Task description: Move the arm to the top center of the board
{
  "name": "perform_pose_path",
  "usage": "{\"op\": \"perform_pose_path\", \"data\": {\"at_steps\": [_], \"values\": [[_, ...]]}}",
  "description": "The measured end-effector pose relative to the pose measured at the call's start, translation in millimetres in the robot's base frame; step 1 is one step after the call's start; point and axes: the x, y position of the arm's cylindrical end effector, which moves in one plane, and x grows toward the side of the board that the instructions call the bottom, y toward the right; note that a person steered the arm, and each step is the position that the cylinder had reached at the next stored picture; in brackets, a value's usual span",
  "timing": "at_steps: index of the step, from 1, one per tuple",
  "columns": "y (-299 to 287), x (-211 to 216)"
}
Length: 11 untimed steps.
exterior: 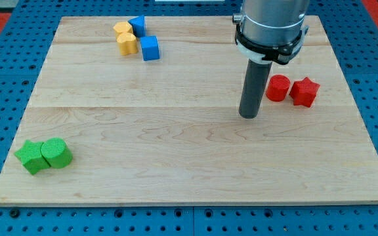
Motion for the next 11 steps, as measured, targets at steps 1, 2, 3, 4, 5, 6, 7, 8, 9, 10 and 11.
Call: {"op": "perform_pose_path", "data": {"at_steps": [1, 2, 3, 4, 5, 6, 7, 8, 9, 10, 11], "values": [[-0.3, 0.0], [-0.7, 0.0], [-9.7, -11.8], [-29.2, -31.8], [-34.6, -77.7], [-58.5, -112.7], [-60.2, -157.9], [-78.3, -199.0], [-98.8, -234.2], [-142.6, -253.8], [-205.4, -254.7]]}}
